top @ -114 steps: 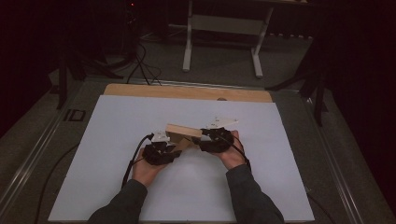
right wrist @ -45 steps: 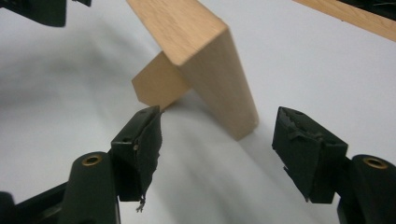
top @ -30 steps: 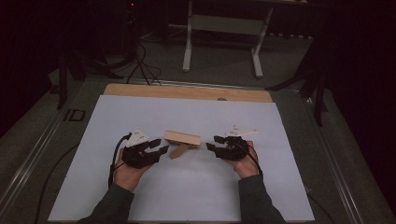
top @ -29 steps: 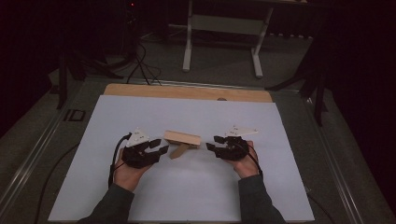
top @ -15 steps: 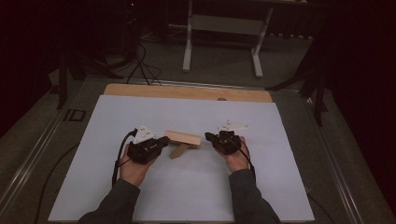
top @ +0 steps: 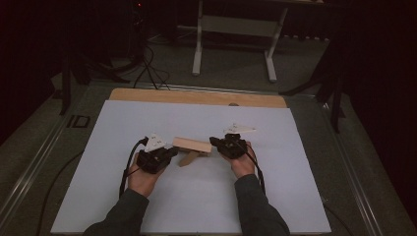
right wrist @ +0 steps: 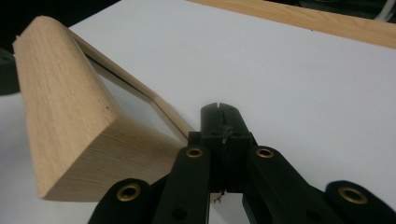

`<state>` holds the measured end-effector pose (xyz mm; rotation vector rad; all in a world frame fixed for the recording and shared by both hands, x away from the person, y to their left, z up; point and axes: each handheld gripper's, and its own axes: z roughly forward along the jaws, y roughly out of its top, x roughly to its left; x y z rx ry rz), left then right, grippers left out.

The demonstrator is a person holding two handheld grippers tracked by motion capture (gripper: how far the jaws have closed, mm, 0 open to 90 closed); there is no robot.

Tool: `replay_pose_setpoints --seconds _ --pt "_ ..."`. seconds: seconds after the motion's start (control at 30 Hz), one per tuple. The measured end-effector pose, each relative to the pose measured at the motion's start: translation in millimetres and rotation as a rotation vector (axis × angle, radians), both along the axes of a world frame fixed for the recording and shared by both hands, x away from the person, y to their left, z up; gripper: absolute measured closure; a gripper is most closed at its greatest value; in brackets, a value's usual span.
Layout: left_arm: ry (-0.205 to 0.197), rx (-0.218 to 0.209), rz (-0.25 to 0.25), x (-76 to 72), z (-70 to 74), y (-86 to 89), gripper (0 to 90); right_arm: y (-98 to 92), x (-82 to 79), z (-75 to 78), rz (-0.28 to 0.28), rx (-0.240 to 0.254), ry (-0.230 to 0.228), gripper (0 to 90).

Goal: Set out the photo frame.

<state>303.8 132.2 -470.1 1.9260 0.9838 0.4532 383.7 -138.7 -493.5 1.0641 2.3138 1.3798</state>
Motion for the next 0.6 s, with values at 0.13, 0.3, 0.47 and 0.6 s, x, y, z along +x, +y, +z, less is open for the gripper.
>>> replay_pose_setpoints --seconds 0.13,0.3,0.47,0.6 --pt "0.012 0.019 -0.007 0.9 -4.1 -2.4 89.7 -0.9 0.0 1.3 0.005 0.016 0.005 89.7" --pt "0.020 0.030 -0.007 2.2 -6.6 -4.4 89.6 -0.5 -1.1 3.8 0.014 0.022 0.005 89.7" --pt "0.029 0.038 -0.009 4.3 -8.7 -5.1 89.7 0.7 -4.0 6.4 0.039 0.025 0.001 89.7" --pt "0.034 0.033 -0.004 6.0 -9.7 -4.8 89.6 -0.4 -5.0 7.5 0.042 0.026 -0.002 89.7"
